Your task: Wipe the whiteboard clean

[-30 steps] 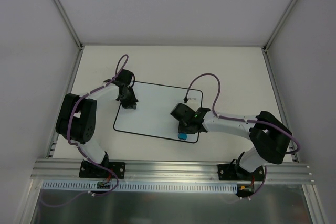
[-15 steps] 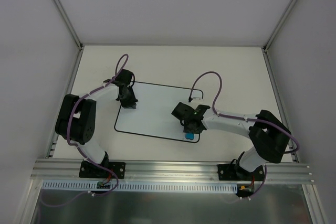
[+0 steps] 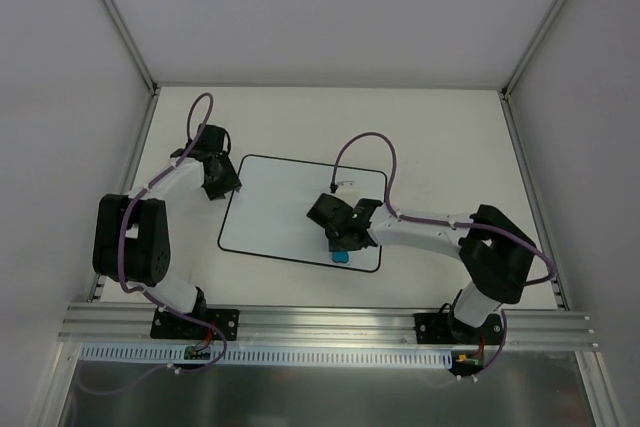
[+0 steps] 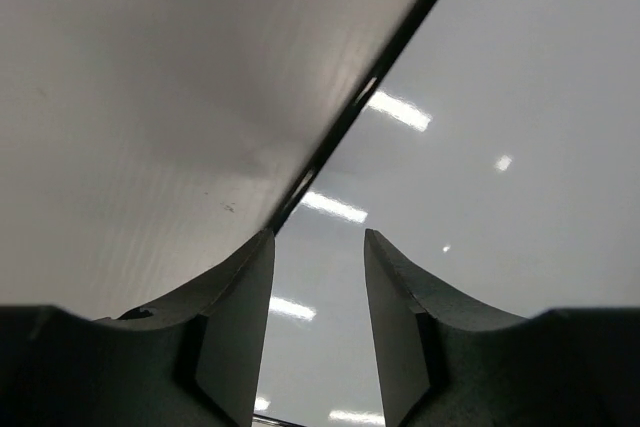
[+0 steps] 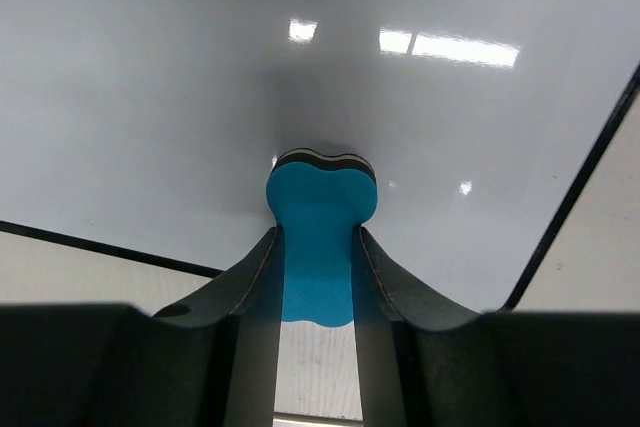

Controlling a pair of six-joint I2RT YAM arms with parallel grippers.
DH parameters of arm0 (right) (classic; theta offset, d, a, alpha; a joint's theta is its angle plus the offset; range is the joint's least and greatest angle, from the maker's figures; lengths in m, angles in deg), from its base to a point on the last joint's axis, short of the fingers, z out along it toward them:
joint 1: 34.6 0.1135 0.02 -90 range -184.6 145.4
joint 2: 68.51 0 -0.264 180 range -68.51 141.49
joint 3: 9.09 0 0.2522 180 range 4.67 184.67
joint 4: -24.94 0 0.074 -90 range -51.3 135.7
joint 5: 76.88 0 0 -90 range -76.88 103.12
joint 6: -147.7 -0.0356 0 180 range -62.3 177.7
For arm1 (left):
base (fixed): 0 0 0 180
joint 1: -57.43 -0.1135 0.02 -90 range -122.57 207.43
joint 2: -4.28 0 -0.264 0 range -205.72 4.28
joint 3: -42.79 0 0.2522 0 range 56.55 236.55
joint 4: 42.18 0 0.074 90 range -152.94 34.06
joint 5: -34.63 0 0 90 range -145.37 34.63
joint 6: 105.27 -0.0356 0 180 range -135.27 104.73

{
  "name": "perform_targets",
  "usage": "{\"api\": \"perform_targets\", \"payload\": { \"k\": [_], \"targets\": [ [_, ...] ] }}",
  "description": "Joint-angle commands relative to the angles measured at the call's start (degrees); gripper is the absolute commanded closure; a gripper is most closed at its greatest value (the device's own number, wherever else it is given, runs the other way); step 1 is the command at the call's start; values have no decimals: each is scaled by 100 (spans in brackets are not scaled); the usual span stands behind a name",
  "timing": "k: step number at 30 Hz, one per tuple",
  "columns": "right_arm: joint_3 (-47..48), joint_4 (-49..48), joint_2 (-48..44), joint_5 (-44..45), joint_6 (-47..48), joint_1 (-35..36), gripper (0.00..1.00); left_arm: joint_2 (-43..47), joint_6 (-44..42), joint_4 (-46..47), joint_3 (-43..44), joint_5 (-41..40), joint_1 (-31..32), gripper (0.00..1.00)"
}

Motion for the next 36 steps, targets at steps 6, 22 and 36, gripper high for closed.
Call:
{"api": "perform_targets", "payload": {
  "k": [6, 22, 36],
  "targets": [
    [288, -316, 448, -76, 257, 51, 100, -14, -217, -183, -188, -309, -247, 58],
    [59, -343, 458, -5, 117, -54, 100, -672, -208, -174, -250, 174, -212, 69],
    [-880, 782, -561, 575, -630, -397, 100, -761, 3, -174, -338, 165, -195, 100]
  ]
}}
